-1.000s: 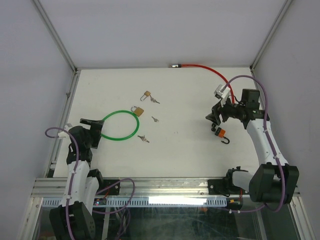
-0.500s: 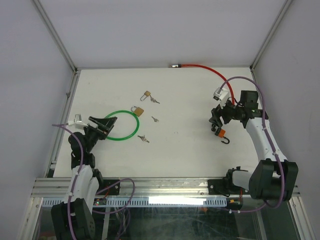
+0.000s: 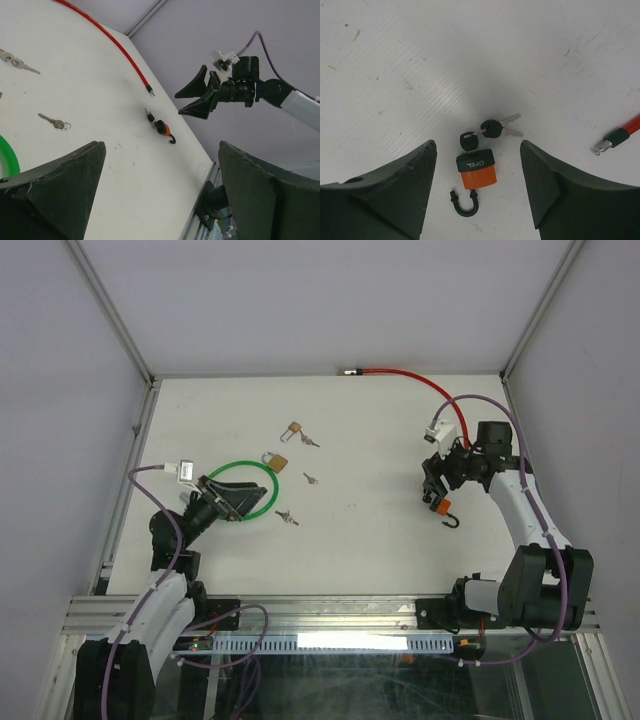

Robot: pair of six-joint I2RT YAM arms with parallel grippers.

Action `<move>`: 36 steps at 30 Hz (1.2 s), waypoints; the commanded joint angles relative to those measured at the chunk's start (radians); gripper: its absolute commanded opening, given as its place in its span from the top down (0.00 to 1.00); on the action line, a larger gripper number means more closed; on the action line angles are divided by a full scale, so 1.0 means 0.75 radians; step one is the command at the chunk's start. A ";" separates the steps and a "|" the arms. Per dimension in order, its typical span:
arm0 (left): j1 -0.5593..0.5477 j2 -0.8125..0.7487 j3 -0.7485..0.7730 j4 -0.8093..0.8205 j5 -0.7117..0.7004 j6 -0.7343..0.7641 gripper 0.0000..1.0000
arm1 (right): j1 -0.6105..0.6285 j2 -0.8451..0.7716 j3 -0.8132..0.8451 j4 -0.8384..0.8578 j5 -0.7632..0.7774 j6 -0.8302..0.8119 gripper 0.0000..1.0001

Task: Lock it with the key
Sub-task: Pick up the lock from the center of the board.

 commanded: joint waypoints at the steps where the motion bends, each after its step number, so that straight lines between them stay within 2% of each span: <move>1: -0.007 0.093 -0.067 0.409 0.003 -0.055 0.01 | -0.008 0.011 0.003 0.009 0.027 -0.022 0.29; 12: -0.008 0.339 -0.065 0.559 0.047 -0.107 0.01 | -0.007 0.057 0.004 -0.006 0.049 -0.045 0.30; 27: -0.006 0.232 -0.054 0.412 0.019 -0.046 0.01 | -0.007 0.119 0.011 -0.013 0.093 -0.049 0.29; 36: -0.008 0.225 -0.058 0.400 0.019 -0.039 0.01 | -0.007 0.172 0.019 0.015 0.213 -0.005 0.28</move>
